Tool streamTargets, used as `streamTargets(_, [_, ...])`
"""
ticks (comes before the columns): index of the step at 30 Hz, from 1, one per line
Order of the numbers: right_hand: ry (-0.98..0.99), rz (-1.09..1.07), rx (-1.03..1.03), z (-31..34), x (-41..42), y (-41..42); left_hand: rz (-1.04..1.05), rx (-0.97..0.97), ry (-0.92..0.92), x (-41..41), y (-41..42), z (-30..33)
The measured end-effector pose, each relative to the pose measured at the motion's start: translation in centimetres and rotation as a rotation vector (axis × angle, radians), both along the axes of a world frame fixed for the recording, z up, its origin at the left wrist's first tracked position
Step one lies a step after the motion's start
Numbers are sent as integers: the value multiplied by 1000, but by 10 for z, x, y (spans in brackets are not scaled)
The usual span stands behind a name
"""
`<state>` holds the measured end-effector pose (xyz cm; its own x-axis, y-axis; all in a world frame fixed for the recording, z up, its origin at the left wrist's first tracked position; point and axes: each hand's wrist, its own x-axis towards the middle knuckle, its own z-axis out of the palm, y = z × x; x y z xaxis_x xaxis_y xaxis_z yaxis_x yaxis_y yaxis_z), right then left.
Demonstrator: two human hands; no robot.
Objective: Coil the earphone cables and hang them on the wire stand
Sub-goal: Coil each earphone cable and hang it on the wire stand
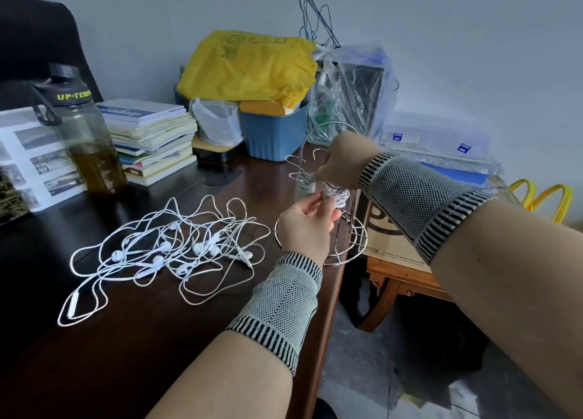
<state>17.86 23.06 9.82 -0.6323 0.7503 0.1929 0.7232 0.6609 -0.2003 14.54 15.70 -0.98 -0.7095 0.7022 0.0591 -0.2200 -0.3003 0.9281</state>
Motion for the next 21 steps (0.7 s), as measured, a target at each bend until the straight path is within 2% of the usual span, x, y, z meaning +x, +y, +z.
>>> streamTargets(4, [-74, 81, 30, 3, 5, -13, -10, 4, -4, -2, 2, -2])
streamTargets(8, [-120, 129, 286, -5, 12, -28, -2, -23, -9, -3, 4, -2])
streamTargets(12, [-108, 244, 461, -18, 23, -46, 49, -48, 100, -4, 4, -2])
streamTargets(15, [37, 278, 607, -39, 39, -49, 78, -39, 108, -3, 3, 1])
streamTargets(17, [160, 243, 612, -57, 48, -44, 26, -13, 13, -2, 3, 3])
streamTargets(19, [326, 206, 562, -75, 56, -33, -4, -14, -9, -3, 2, 2])
streamTargets(21, [511, 138, 400, -80, 60, -30, 4, -30, 50, -3, 1, 0])
